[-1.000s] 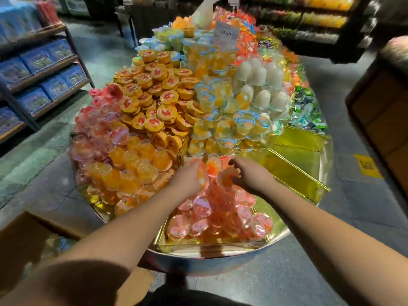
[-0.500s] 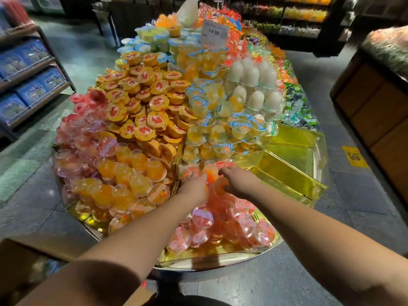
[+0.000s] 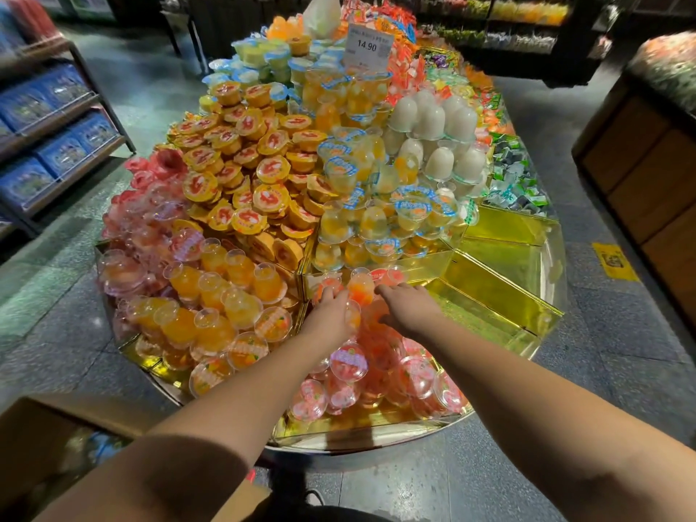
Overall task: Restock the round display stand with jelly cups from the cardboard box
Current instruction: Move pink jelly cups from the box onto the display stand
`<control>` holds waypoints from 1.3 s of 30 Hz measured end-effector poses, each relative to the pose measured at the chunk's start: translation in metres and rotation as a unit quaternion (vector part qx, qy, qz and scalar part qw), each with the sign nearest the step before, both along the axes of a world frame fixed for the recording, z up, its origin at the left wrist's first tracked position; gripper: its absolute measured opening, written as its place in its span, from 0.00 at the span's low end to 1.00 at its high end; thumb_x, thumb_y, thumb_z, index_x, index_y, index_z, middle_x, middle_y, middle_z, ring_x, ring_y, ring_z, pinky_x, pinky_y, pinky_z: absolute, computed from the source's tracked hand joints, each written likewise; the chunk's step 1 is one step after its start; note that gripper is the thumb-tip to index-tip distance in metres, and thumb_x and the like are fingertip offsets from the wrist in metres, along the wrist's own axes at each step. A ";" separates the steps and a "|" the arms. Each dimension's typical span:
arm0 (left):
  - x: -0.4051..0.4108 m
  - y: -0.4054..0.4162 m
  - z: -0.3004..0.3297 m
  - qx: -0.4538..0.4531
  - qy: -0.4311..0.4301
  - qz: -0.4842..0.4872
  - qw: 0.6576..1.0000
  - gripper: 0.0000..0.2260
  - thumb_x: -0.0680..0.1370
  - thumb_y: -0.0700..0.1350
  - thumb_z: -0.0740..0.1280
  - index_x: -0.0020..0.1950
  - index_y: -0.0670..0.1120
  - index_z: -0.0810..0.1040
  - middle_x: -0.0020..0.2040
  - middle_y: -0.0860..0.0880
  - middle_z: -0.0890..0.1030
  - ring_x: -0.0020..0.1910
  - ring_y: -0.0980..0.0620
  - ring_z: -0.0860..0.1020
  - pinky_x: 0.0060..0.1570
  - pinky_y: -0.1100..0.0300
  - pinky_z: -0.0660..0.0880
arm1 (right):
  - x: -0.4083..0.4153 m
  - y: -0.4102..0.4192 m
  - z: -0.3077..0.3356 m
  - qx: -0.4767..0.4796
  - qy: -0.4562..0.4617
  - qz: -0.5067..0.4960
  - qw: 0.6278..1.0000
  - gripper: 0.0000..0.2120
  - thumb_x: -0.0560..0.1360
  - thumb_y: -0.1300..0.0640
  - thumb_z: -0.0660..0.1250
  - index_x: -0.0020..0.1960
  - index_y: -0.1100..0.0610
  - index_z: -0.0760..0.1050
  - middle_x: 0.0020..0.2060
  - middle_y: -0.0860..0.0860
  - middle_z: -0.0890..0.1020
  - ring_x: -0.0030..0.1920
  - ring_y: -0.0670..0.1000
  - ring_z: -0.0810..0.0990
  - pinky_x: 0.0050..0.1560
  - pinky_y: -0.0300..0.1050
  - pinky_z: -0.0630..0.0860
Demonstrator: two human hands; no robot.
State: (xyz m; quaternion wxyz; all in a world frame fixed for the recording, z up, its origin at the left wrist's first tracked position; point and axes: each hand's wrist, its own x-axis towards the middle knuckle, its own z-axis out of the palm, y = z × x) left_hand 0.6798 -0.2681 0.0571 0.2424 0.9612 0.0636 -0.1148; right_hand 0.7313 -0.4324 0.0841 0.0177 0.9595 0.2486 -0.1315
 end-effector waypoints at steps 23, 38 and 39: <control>-0.341 0.153 0.066 -0.013 -0.084 0.474 0.876 0.18 0.77 0.46 0.68 0.66 0.40 0.75 0.62 0.40 0.74 0.61 0.42 0.74 0.59 0.58 0.67 | -0.193 0.192 0.054 0.198 0.079 0.329 0.920 0.14 0.77 0.54 0.65 0.60 0.60 0.75 0.56 0.58 0.79 0.58 0.59 0.77 0.58 0.53 0.73; -0.664 0.263 -0.014 -0.093 -0.019 0.708 0.700 0.10 0.76 0.50 0.64 0.51 0.44 0.76 0.54 0.42 0.76 0.47 0.46 0.75 0.47 0.52 0.72 | -0.483 0.434 -0.027 -0.037 0.186 0.539 0.821 0.13 0.81 0.48 0.59 0.61 0.54 0.74 0.54 0.52 0.79 0.50 0.53 0.78 0.48 0.46 0.76; -0.674 0.275 -0.024 -0.103 -0.007 0.710 0.696 0.11 0.77 0.49 0.64 0.54 0.44 0.76 0.56 0.43 0.76 0.49 0.46 0.75 0.49 0.53 0.72 | -0.495 0.447 -0.037 -0.053 0.193 0.535 0.821 0.13 0.81 0.49 0.59 0.61 0.54 0.74 0.54 0.52 0.79 0.48 0.52 0.76 0.47 0.45 0.75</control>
